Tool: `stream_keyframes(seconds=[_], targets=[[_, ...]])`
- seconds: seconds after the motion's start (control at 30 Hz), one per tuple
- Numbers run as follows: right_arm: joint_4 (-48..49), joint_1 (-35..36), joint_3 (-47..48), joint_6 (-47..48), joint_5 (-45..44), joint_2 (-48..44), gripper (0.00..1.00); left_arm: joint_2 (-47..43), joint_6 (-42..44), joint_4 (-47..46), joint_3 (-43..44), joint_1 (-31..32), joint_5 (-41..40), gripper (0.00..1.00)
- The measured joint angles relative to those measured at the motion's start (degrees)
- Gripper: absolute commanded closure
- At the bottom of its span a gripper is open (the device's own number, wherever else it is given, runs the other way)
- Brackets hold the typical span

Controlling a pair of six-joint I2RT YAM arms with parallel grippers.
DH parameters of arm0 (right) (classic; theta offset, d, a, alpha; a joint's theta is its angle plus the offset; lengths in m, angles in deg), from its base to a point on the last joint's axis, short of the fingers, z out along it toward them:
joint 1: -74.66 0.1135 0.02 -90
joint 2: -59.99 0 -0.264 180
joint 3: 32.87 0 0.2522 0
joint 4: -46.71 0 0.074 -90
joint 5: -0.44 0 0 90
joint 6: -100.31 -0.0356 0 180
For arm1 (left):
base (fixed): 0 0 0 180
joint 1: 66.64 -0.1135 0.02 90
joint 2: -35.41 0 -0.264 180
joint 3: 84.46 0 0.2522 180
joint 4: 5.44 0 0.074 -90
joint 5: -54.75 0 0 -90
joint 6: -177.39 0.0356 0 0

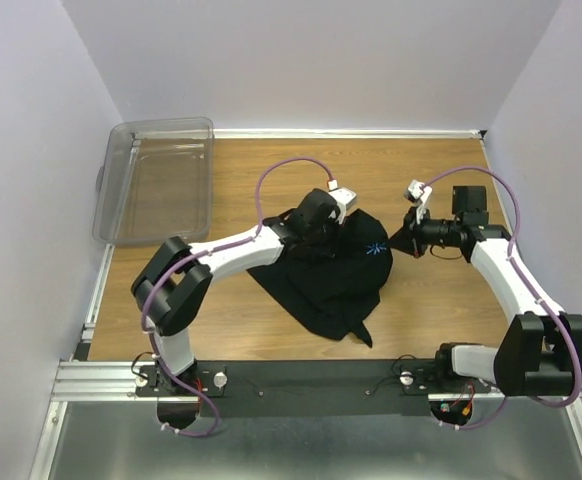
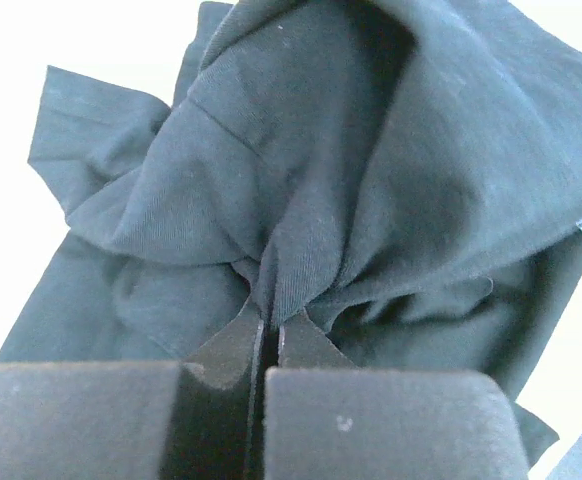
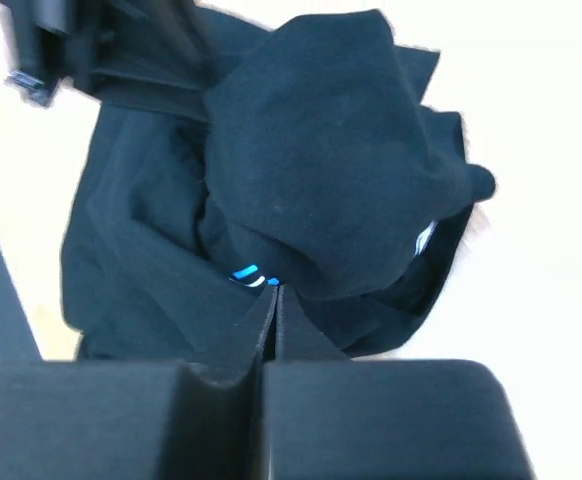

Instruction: Fold and stack the t-shirts

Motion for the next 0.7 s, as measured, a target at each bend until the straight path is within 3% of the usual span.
stream_keyframes(seconds=[0.23, 0.37, 0.57, 0.7], targets=[[-0.74, 0.39, 13.99, -6.27, -1.64, 1.57, 0.99, -13.68, 0.42, 7.65, 4.52, -0.02, -4.72, 1.0], [-0.42, 0.39, 29.07, -10.73, -2.08, 0.9, 0.99, -20.57, 1.6, 9.42, 16.94, -0.35, -4.68, 1.0], [0.81, 0.39, 50.97, -16.57, -4.5, -1.27, 0.99, -21.46, 2.51, 10.86, 40.74, -0.76, -0.37, 1.0], [1.81, 0.66, 63.21, -19.23, -9.92, -3.17, 0.99, -21.9, 2.36, 9.16, 47.5, -0.74, 2.14, 1.0]])
